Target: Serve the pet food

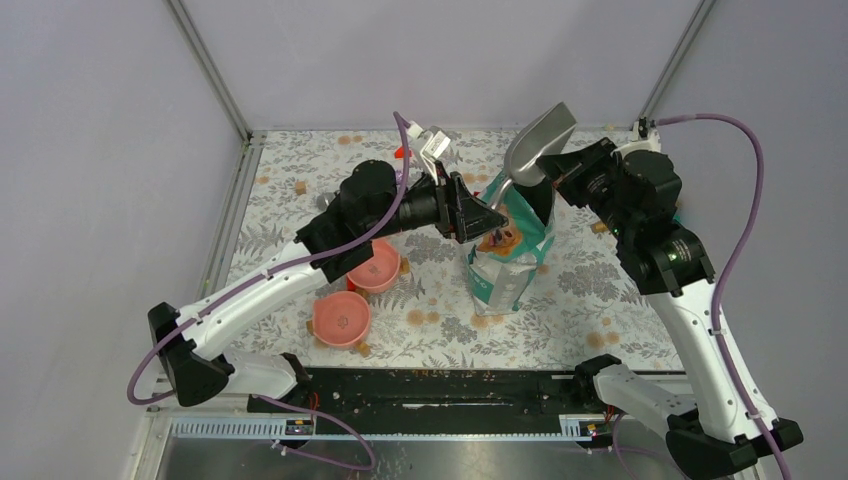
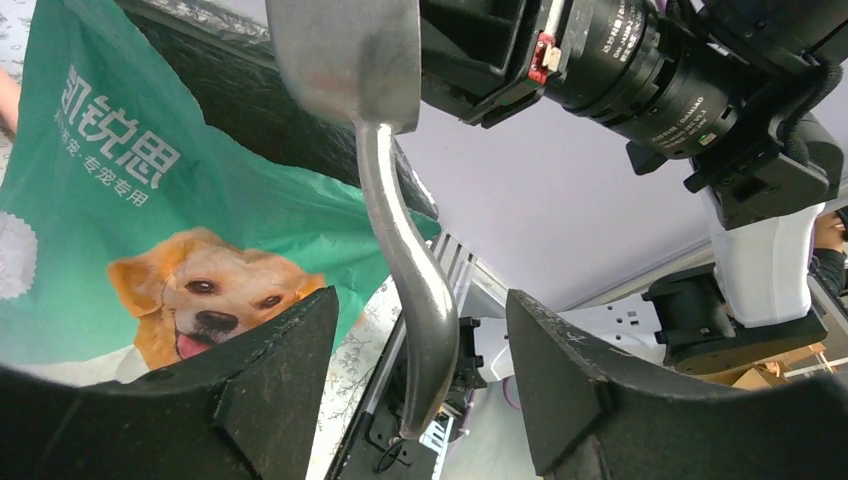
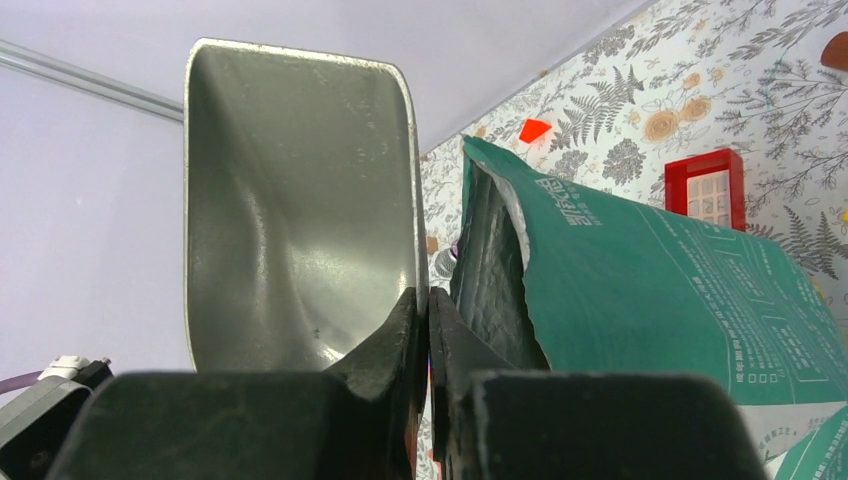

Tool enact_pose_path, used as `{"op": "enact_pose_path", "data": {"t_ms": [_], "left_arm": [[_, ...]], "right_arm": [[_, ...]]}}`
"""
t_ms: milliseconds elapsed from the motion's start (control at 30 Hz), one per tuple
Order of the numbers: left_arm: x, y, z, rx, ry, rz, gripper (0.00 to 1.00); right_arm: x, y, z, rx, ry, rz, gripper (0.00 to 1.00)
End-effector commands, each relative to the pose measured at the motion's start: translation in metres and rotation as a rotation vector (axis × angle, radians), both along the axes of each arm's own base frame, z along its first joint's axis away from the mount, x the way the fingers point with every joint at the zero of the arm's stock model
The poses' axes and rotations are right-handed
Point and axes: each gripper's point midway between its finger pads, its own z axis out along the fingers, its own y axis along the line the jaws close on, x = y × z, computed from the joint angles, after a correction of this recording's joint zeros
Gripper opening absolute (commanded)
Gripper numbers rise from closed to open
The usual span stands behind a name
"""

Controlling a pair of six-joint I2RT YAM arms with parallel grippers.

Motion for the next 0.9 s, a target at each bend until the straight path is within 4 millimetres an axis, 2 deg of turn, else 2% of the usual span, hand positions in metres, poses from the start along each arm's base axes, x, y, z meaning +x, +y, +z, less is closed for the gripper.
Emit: {"op": "enact_pose_path", "data": {"t_ms": [0,167,233,367,400,567,667,733,833,867], "left_arm": [[0.003,-0.002,0.013,-0.062,-0.030,0.014,0.58],[0.003,-0.002,0.014,-0.069,-0.030,0.015,0.24],[0.002,-0.002,0.013,-0.070,-0.022,0.015,0.00],[-0.006,0.007,0.014,-0.079,-0.034,0.004,0.00],[-0.012,0.011,0.016,-0.086,-0.046,-0.009,0.00],[-0.039,0.041,0.023,-0.125,-0.080,-0.029,0.00],[-0.044,0.059,0.004,-0.066,-0.047,0.013,0.00],[-0.051,0.070,-0.005,-0.041,-0.023,0.016,0.00],[-0.066,0.083,-0.017,-0.009,0.002,-0.009,0.00],[-0.071,0.088,-0.020,-0.008,-0.001,-0.015,0.00]], "right_arm": [[0.000,0.005,0.024,0.058,-0.077,-0.003,0.00],[-0.001,0.012,0.016,0.090,-0.067,0.014,0.00],[-0.003,0.017,0.017,0.096,-0.073,0.035,0.00],[-0.009,0.029,0.017,0.089,-0.089,0.111,0.03],[-0.011,0.034,0.017,0.079,-0.095,0.145,0.10],[-0.027,0.063,0.018,0.081,-0.118,0.349,0.34],[-0.039,0.082,0.023,0.083,-0.137,0.495,0.49],[-0.048,0.091,0.024,0.042,-0.153,0.573,0.64],[-0.056,0.090,0.014,-0.052,-0.155,0.614,0.86],[-0.056,0.087,0.009,-0.084,-0.159,0.608,0.88]]}}
